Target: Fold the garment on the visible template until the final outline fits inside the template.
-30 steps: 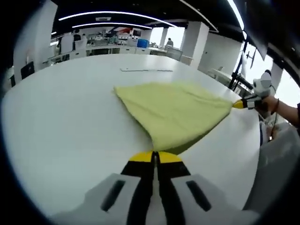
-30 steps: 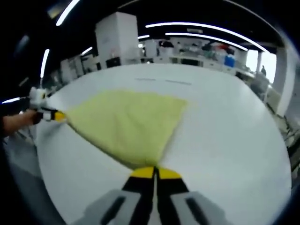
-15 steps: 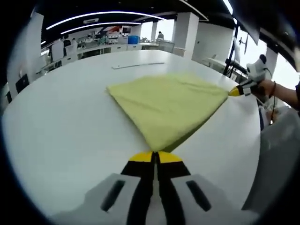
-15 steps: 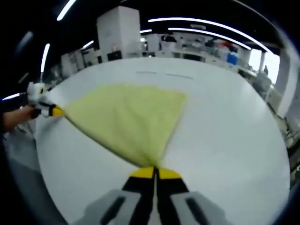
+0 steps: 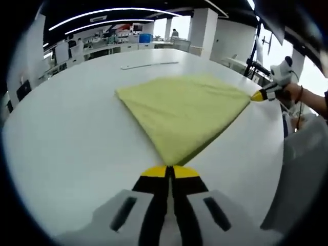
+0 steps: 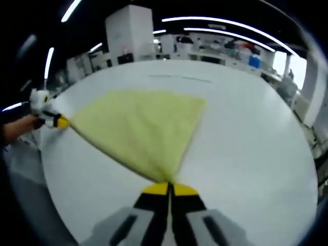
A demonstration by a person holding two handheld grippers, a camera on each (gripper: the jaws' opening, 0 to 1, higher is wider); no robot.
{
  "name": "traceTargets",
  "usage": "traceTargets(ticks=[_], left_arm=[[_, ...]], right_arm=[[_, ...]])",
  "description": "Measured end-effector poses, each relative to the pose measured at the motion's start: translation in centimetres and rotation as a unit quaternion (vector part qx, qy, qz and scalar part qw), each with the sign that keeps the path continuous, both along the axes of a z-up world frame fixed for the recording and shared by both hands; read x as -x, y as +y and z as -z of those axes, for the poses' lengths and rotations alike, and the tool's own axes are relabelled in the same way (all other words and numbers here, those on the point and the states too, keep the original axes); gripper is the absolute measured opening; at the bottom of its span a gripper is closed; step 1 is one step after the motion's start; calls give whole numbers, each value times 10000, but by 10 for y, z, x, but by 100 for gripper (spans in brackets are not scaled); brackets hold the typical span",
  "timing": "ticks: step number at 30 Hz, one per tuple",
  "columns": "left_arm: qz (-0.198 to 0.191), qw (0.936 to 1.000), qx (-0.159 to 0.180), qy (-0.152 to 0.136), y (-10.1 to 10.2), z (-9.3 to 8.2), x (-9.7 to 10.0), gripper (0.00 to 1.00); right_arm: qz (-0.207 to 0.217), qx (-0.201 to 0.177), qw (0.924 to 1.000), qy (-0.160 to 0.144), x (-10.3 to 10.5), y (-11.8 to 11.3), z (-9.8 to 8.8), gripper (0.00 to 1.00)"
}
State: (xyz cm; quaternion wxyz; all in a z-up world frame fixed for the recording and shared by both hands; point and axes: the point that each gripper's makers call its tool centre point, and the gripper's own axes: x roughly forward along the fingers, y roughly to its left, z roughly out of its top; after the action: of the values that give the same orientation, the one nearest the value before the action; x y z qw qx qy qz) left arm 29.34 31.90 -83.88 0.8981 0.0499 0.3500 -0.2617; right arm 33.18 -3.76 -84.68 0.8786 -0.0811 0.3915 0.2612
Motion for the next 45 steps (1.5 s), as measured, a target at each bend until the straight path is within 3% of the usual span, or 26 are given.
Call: traceTargets(ticks=[21, 24, 28, 30, 36, 45], left_arm=[[31, 9998, -194, 52, 11, 7, 6, 0], [-24, 9999, -146, 59, 12, 7, 6, 5], [-158, 9998, -121, 48, 14, 5, 6, 15], [-332, 9994, 61, 95, 14, 3, 7, 18], [-846, 9935, 756, 58, 8, -21, 3, 34], [-977, 9880, 1189, -157, 2, -54, 8, 61]], right_arm=[[155, 15, 9998, 122, 8, -1, 0, 0], [192, -33, 9997, 119, 7, -1, 0, 2], [195, -73, 9997, 91, 5, 1, -4, 10], [209, -108, 9997, 65, 4, 4, -9, 17], [117, -232, 9996, -67, 2, 17, -28, 42], [-161, -435, 9984, -314, 3, 40, -65, 69]])
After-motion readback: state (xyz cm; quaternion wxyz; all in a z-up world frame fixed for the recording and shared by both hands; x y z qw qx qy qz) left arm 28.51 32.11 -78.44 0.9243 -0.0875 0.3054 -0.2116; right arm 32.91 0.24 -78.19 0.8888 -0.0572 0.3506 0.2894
